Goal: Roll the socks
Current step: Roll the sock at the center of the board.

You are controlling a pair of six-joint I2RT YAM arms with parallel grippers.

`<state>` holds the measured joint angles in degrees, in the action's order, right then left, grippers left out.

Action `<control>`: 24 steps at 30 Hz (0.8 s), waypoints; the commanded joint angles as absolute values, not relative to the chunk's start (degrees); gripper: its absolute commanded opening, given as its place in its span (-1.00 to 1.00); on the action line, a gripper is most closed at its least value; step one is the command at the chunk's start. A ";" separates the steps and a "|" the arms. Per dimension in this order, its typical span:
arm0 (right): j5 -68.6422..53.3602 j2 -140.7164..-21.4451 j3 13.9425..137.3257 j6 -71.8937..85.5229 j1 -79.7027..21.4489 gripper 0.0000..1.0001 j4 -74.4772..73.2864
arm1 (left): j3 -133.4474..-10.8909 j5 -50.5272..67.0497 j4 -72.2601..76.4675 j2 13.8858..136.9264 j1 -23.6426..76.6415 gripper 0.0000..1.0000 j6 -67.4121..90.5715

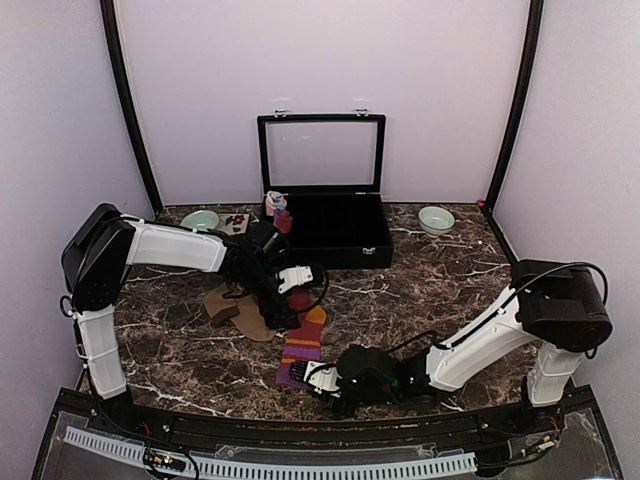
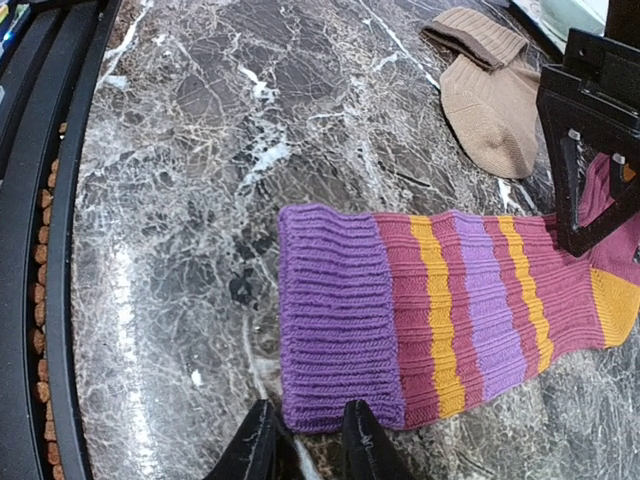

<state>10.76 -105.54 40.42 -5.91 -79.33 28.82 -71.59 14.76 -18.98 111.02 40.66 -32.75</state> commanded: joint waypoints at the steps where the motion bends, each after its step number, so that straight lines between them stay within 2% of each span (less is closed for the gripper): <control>1: 12.59 -107.61 43.66 -7.84 -78.79 -0.60 22.94 | -69.24 14.35 -21.60 104.56 40.38 0.98 -34.11; 6: 11.42 -108.60 44.98 -6.55 -78.75 -0.90 21.21 | -57.92 16.96 -19.80 92.77 38.52 0.98 -37.63; 9: 10.97 -109.43 45.89 -5.96 -78.69 -1.00 19.82 | -52.36 17.02 -21.88 88.31 37.93 0.98 -39.51; 17: 6.28 -109.75 46.79 0.37 -77.51 -1.00 19.04 | -45.48 28.94 -25.35 80.74 38.02 0.98 -36.90; 24: -0.94 -109.17 45.37 8.84 -74.56 -1.00 20.74 | -41.48 34.73 -24.89 78.19 39.93 0.72 -39.06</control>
<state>5.04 -108.33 46.92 2.31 -76.73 22.90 -43.81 29.45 -24.10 80.47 38.76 -37.41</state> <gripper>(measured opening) 0.003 0.891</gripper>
